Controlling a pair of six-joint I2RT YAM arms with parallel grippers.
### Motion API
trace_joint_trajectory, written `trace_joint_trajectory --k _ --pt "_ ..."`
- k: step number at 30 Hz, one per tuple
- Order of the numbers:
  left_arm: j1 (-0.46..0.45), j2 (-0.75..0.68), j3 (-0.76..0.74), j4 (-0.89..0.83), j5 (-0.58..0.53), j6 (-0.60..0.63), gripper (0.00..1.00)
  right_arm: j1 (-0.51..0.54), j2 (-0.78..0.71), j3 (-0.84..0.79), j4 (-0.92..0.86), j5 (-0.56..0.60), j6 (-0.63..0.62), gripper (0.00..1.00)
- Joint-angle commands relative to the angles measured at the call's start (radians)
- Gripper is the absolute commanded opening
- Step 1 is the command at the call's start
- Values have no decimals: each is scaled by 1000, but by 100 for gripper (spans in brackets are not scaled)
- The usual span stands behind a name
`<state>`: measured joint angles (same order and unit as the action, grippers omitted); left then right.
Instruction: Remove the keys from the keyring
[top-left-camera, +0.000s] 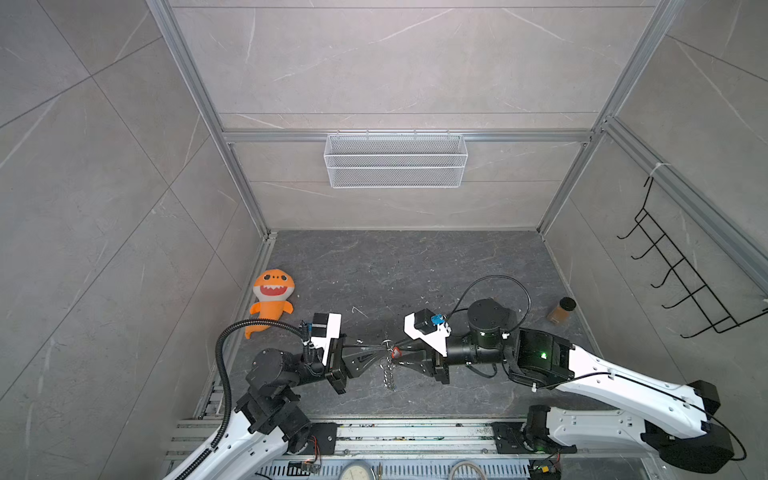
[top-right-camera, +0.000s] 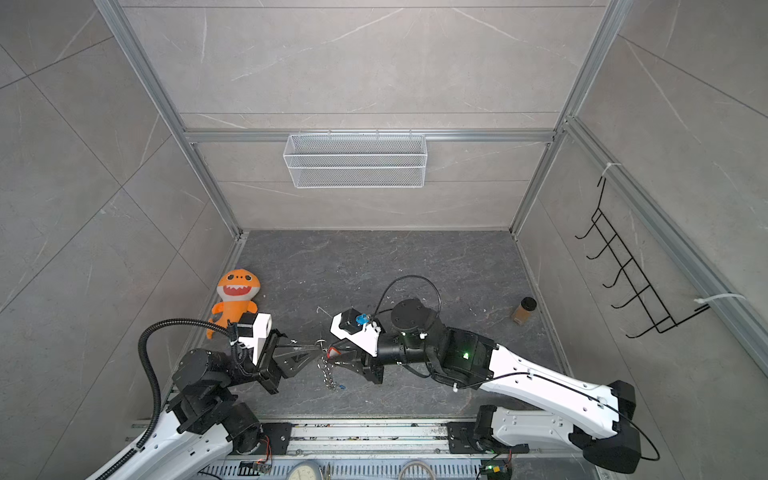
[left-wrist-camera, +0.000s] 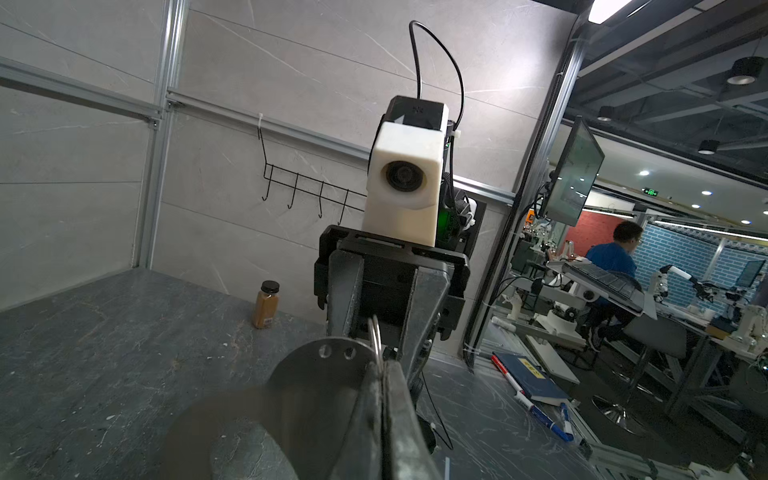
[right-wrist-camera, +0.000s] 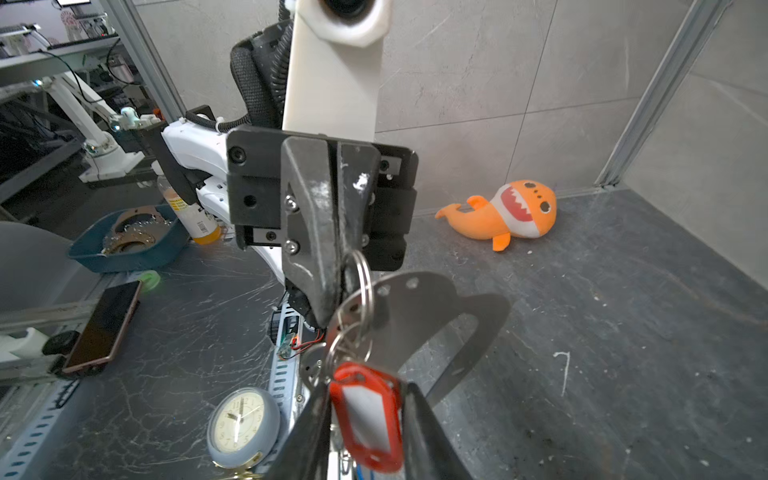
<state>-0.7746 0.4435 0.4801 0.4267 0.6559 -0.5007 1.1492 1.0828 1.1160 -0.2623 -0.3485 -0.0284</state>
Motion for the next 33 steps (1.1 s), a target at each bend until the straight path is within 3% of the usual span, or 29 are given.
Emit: trace_joint_trajectory --k 1,12,33 --pt "0 -4 46 63 2 5 0 -8 1 -16 22 -6 9 22" --pt "1 -3 45 54 -13 12 0 -14 -7 -24 7 -3 8 0" --pt "1 -35 47 -57 -132 55 0 -17 -71 -9 -86 212 20 0"
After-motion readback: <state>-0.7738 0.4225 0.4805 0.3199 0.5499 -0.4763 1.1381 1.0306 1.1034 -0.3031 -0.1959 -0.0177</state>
